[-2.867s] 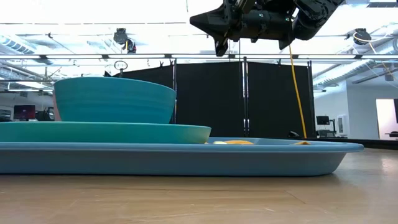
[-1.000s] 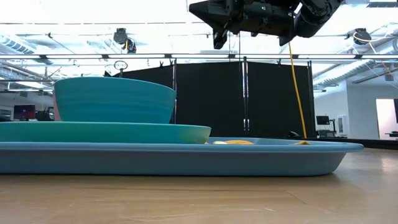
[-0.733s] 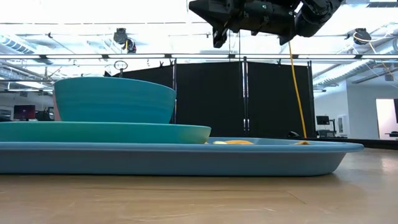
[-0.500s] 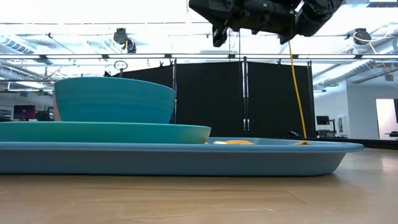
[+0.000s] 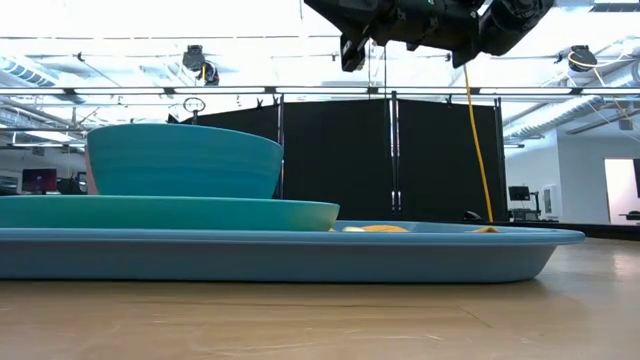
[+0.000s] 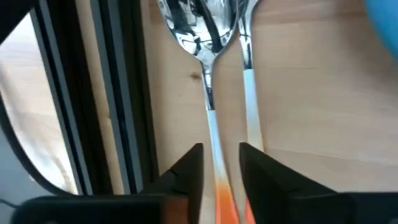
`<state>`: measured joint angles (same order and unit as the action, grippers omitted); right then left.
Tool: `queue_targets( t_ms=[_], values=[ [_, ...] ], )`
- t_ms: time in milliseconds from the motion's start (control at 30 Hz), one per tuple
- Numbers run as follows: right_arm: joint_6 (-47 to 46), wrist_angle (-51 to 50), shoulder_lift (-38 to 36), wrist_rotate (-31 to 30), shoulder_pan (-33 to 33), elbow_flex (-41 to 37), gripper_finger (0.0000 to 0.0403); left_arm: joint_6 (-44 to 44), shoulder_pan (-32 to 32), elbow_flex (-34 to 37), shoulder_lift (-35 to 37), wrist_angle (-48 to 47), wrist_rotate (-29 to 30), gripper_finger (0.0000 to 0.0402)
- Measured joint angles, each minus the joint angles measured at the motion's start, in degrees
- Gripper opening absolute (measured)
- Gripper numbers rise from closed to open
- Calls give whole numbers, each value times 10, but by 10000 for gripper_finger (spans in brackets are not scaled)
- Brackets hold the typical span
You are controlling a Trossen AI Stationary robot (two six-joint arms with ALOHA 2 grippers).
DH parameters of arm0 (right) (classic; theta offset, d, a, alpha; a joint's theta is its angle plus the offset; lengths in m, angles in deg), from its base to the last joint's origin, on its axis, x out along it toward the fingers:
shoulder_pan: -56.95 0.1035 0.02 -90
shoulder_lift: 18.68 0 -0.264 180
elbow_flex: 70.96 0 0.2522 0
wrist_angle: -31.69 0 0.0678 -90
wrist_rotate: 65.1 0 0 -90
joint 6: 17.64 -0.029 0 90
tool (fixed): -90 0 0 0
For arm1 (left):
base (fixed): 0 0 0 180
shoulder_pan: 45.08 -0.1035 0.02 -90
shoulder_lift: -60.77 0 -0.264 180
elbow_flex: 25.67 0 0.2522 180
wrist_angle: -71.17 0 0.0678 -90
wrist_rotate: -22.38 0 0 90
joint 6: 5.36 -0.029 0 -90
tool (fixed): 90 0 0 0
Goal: Set up tray
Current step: Put the orange spoon on the yellow napkin to the right of the yellow knife
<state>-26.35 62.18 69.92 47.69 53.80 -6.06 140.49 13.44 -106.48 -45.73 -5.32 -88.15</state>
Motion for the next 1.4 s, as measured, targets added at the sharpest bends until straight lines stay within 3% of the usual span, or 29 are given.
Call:
queue_targets(
  t_ms=[133,267,533,900,1067,1400],
  values=[
    [0,0,0,0,3,0,2,5,9,0,0,3,16,147],
    [0,0,0,0,3,0,2,8,14,0,0,5,3,155],
    [0,0,0,0,3,0,2,2,24,0,0,13,16,131],
    [0,-3,0,0,4,0,2,4,29,1,-35,61,-49,84],
    [0,-3,0,-1,4,0,2,2,34,-1,-39,66,-11,70],
    [0,-3,0,-1,6,0,2,44,60,-1,-38,61,6,74]
  ],
)
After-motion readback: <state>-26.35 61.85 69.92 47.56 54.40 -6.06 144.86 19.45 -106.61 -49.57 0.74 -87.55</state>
